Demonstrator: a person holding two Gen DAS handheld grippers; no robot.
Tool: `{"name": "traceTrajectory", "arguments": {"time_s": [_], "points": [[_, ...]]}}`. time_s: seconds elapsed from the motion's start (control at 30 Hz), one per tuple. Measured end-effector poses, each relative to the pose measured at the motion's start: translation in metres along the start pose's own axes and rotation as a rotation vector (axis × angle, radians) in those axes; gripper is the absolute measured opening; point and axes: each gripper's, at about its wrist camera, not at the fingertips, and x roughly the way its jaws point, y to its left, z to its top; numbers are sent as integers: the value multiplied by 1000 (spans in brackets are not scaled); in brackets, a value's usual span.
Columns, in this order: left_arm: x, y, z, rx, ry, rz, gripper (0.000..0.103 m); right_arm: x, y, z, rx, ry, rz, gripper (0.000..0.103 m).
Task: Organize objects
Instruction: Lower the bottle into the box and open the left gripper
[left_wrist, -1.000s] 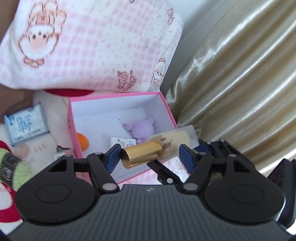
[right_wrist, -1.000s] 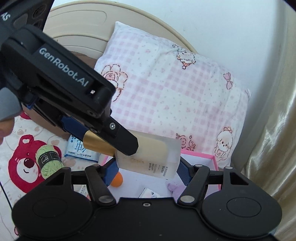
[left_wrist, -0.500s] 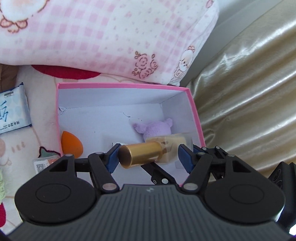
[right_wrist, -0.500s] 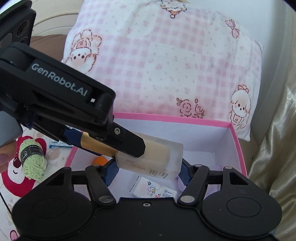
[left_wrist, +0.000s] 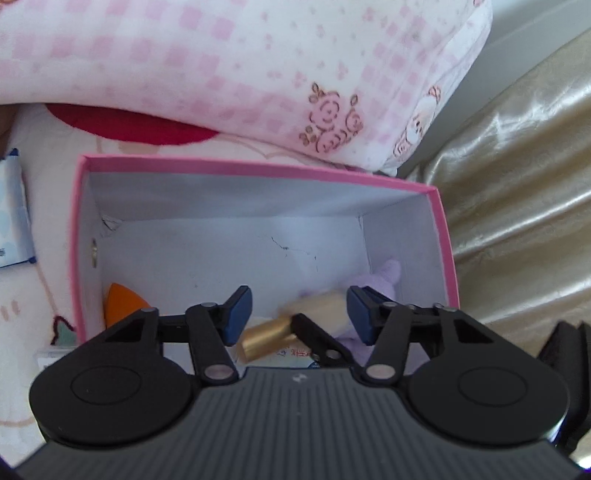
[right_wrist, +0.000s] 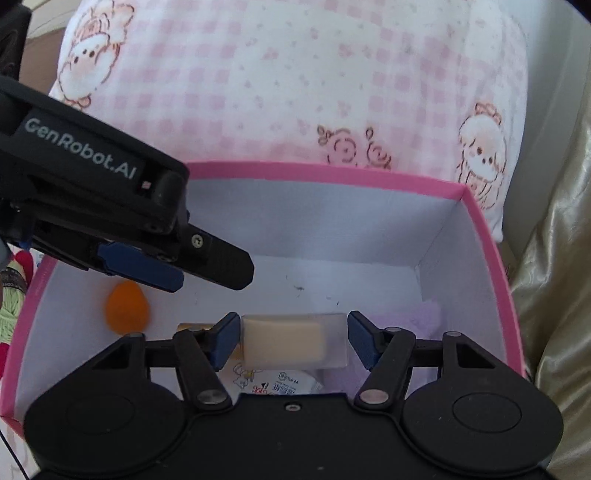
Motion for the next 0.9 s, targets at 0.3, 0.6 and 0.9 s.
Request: {"name": "traceTrajectory", "arguments": {"time_s": [0.3, 0.6, 0.9], "points": [[-1, -1, -4, -15, -34, 23, 44, 3, -10, 7, 88, 5, -15, 68], [-14, 6, 2, -38, -53, 3, 44, 22, -19, 26, 186, 72, -14, 61], [-44, -9, -17, 86, -54, 15, 44, -36, -5, 15, 100, 18, 19, 61]]}}
